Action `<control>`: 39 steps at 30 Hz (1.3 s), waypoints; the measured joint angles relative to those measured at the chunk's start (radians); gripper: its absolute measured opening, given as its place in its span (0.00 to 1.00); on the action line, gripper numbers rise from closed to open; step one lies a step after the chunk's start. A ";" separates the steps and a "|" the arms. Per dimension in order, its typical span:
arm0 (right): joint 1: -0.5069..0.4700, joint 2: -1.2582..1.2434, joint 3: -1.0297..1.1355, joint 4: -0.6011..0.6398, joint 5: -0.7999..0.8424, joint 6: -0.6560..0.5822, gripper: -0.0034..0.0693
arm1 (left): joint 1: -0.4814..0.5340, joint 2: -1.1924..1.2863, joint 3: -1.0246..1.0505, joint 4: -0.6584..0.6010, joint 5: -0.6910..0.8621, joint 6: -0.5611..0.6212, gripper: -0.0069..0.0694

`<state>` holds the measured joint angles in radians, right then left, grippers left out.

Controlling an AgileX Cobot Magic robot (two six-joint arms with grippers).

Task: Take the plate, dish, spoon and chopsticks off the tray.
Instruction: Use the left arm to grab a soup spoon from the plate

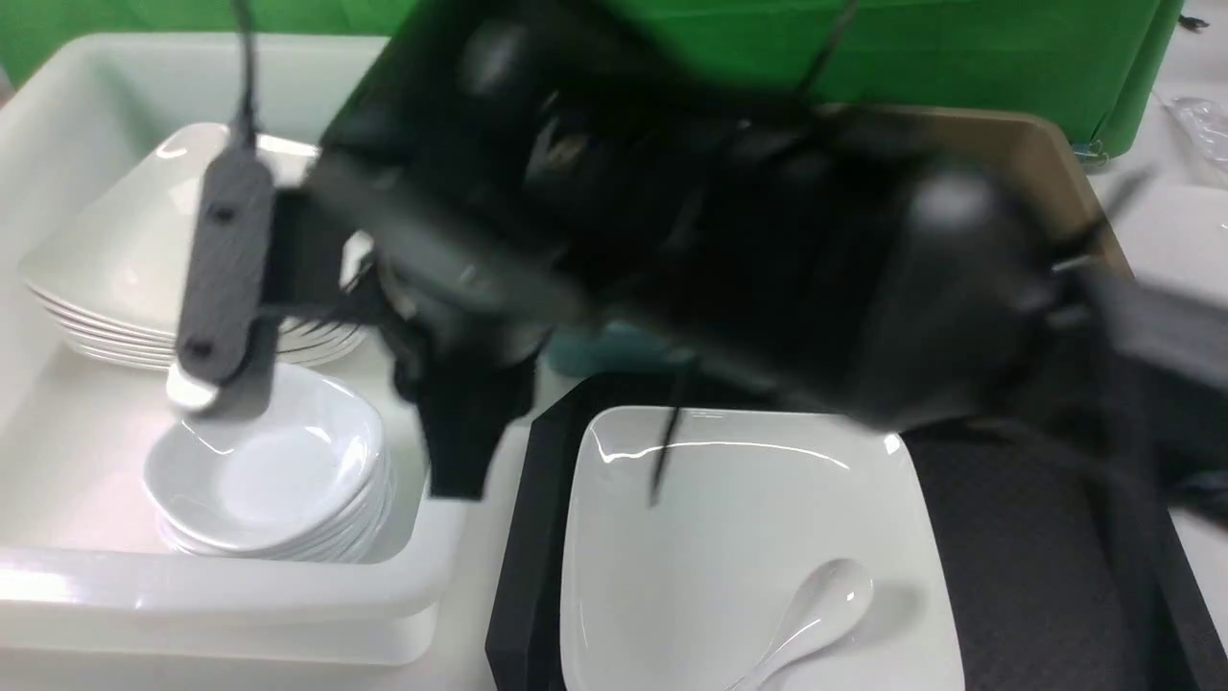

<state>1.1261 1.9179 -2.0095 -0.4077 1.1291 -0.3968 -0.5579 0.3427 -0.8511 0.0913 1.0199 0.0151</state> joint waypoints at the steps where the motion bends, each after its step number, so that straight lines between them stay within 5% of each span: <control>1: -0.007 -0.018 0.005 -0.001 0.002 0.030 0.32 | 0.000 0.017 0.000 -0.012 -0.007 0.008 0.11; 6: -0.074 -0.177 0.155 -0.003 0.002 0.229 0.20 | 0.000 0.168 0.000 -0.115 -0.053 0.038 0.11; 15: -0.243 -0.606 0.769 -0.006 -0.023 0.541 0.20 | 0.000 0.562 -0.001 -0.310 -0.085 0.220 0.11; 23: -0.264 -0.936 1.120 -0.004 -0.079 0.661 0.21 | -0.017 0.963 -0.044 -0.484 -0.212 0.398 0.11; 32: -0.265 -1.280 1.249 -0.005 -0.101 0.697 0.22 | -0.287 1.318 -0.277 -0.313 -0.280 0.256 0.15; 39: -0.265 -1.398 1.249 -0.005 -0.127 0.673 0.22 | -0.332 1.505 -0.437 -0.242 -0.226 0.227 0.44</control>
<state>0.8610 0.5198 -0.7609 -0.4128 1.0018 0.2758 -0.8897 1.8477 -1.2883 -0.1502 0.7941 0.2420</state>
